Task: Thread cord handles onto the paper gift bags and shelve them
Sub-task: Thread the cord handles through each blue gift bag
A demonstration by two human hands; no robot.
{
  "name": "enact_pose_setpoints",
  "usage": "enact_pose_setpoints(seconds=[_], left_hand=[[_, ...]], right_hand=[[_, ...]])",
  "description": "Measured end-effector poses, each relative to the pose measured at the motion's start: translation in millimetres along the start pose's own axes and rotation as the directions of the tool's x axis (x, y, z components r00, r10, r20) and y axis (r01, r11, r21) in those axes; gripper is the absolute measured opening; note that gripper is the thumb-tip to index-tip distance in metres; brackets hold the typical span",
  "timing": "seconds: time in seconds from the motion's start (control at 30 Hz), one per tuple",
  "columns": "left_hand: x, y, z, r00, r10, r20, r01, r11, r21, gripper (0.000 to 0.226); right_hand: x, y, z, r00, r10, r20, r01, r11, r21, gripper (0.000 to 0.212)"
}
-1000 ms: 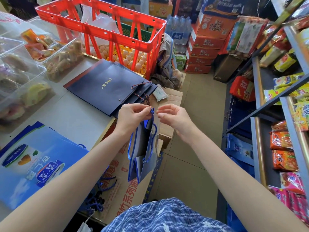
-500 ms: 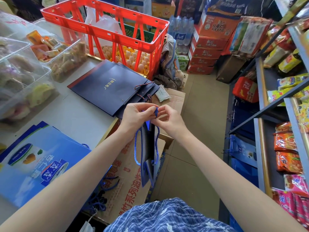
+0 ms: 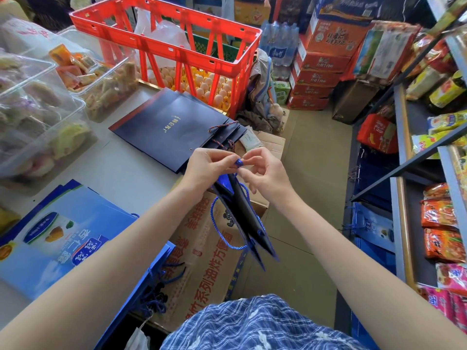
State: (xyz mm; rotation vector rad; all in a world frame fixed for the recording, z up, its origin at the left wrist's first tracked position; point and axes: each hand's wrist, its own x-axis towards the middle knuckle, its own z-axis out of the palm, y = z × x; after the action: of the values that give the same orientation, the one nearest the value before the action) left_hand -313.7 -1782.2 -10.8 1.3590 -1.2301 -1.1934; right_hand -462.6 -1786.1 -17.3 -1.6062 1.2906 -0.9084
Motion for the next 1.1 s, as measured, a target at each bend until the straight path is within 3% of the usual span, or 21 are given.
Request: enact_pose_setpoints(seconds=[0.1,0.2,0.3,0.37,0.53,0.63,0.7,0.8,0.87,0.93,1.0,1.03,1.1], left_hand=[[-0.3,2.2,-0.1,1.0,0.01,0.006,-0.01,1.0,0.009,0.009],[-0.4,4.6,-4.4,0.995,0.098,0.015,-0.099,0.963,0.251,0.009],[0.3,4.7,-6.2,0.959,0.266,0.101,-0.276,0.787,0.552,0.01],[0.9,4.0,-5.2,0.943,0.309,0.123,-0.317,0.723,0.614,0.01],[-0.4,5.3,-1.1,0.985,0.17,0.015,-0.155,0.851,0.502,0.011],[-0.4,3.3,0.5,0.994,0.101,-0.044,-0.075,0.908,0.413,0.012],[-2.0,1.9,0.6,0.989,0.137,-0.049,-0.102,0.894,0.437,0.012],[-3.5,1.5,0.2,0.966,0.257,0.026,-0.227,0.796,0.562,0.012],[-1.4,2.3,-2.1,0.976,0.207,0.074,-0.211,0.793,0.572,0.012],[1.9,2.5,-5.4,0.995,0.05,0.083,-0.082,0.893,0.442,0.012],[0.1,3.6,-6.0,0.983,-0.121,0.136,0.103,0.986,0.133,0.015],[-1.7,3.9,-5.2,0.973,-0.163,0.164,0.163,0.987,0.015,0.019],[-3.4,2.7,-3.2,0.975,-0.17,0.144,0.175,0.984,-0.017,0.021]], right_hand=[[3.9,-1.8,-0.3,1.0,0.003,0.003,-0.003,1.0,0.028,0.023],[4.9,-0.9,-3.6,1.0,0.015,0.023,-0.017,0.997,0.077,0.019],[6.0,1.2,-4.3,1.0,0.023,0.011,-0.022,0.998,-0.059,0.01],[7.2,2.1,-4.0,1.0,-0.029,-0.002,0.028,0.978,-0.209,0.003],[4.3,-1.3,-3.1,0.983,-0.184,0.004,0.169,0.894,-0.414,0.009],[4.9,0.0,-1.0,0.981,-0.166,-0.102,0.112,0.91,-0.399,0.006],[6.5,1.1,0.1,0.976,-0.178,-0.126,0.115,0.912,-0.395,0.006],[6.4,2.8,0.5,0.966,-0.242,-0.09,0.18,0.882,-0.435,0.007],[5.2,4.7,0.1,0.959,-0.27,-0.083,0.206,0.871,-0.446,0.008],[3.9,5.0,0.2,0.952,-0.296,-0.072,0.234,0.863,-0.448,0.01],[2.4,4.0,0.3,0.948,-0.317,-0.044,0.264,0.853,-0.451,0.013],[1.8,3.4,0.2,0.946,-0.324,-0.026,0.277,0.846,-0.456,0.015],[1.1,3.9,-0.1,0.943,-0.334,0.007,0.298,0.834,-0.463,0.016]])
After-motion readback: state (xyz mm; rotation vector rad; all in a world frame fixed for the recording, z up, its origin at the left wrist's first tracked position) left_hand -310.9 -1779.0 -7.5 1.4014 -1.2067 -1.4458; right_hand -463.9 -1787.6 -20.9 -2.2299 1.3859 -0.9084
